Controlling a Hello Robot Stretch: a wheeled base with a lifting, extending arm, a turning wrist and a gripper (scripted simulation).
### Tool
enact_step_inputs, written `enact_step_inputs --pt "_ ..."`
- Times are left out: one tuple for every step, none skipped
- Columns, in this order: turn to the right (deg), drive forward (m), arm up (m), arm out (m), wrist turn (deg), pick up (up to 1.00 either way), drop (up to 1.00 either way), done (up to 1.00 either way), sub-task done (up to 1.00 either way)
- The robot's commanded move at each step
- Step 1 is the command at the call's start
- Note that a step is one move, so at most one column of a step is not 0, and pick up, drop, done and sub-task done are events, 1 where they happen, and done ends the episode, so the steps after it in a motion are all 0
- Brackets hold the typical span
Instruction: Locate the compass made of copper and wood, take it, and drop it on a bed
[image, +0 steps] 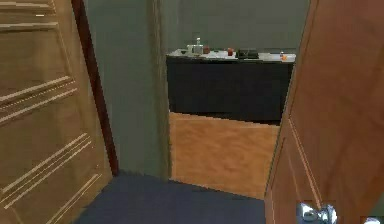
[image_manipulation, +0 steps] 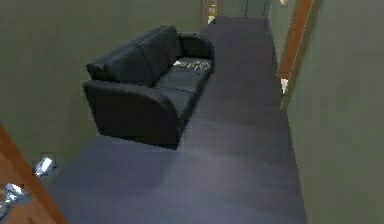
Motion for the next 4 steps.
enact_step_inputs --pt "0.0 0.75 0.00 0.00 0.0 0.00 0.00 0.00 0.00" --pt "18.0 0.00 0.00 0.00 0.0 0.00 0.00 0.00 0.00" --pt "0.0 1.00 0.00 0.00 0.0 0.00 0.00 0.00 0.00" --pt "9.0 0.00 0.00 0.00 0.0 0.00 0.00 0.00 0.00"
